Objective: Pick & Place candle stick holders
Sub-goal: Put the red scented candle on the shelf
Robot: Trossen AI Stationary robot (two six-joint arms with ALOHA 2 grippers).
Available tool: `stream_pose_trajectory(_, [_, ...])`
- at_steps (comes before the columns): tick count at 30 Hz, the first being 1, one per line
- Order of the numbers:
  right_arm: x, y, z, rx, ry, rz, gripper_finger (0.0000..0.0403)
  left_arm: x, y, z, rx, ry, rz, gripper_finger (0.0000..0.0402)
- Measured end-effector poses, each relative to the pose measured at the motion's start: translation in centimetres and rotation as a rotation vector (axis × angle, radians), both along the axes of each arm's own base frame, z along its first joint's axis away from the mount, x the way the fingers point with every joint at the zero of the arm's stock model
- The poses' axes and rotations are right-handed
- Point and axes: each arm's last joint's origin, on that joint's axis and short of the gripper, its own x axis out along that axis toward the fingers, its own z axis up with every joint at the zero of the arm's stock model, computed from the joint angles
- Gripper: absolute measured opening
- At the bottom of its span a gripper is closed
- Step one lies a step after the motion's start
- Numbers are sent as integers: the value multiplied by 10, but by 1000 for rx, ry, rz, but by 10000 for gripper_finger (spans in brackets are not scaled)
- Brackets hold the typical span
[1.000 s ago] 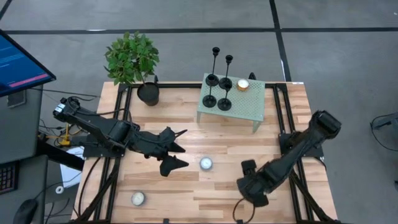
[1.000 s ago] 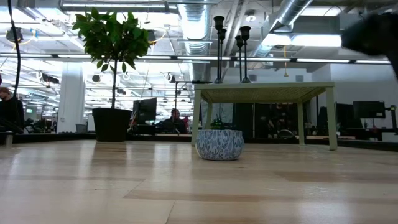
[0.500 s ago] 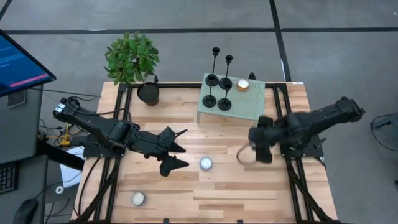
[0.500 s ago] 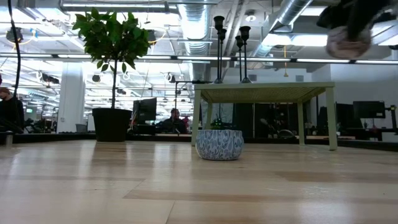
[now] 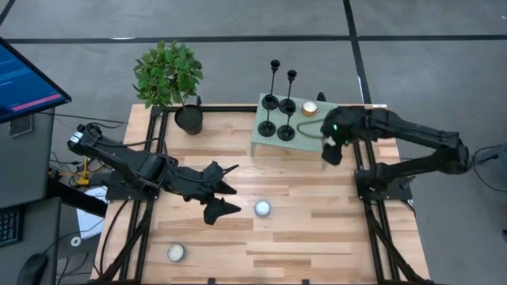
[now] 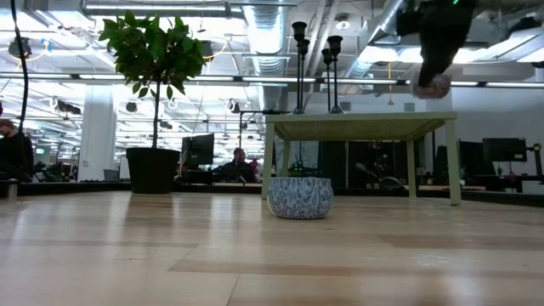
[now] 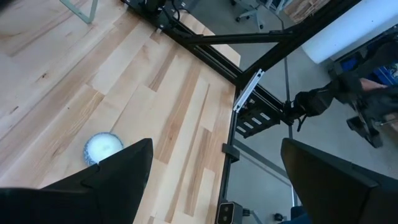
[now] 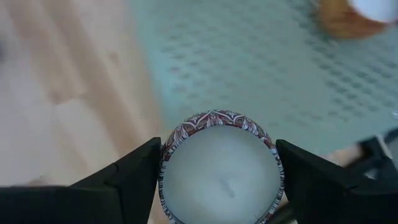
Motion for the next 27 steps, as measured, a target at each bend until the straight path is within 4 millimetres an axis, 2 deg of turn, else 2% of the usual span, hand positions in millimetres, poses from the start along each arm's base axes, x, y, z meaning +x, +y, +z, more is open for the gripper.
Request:
stream_pose_trajectory(10, [7, -70, 18, -59, 30, -143, 275, 0, 0, 0, -2, -3, 0, 355])
stream_pose_trajectory(14, [12, -92, 17, -56, 66, -166, 275, 0, -1, 0, -7, -1, -17, 355])
stream_pose_trajectory(20, [12, -112, 4, 11, 114, -156, 275, 0, -2, 0, -23, 4, -72, 355])
stream_pose_trajectory(27, [-2, -127, 5, 7, 106, -179, 275, 0, -2, 0, -23, 4, -72, 355])
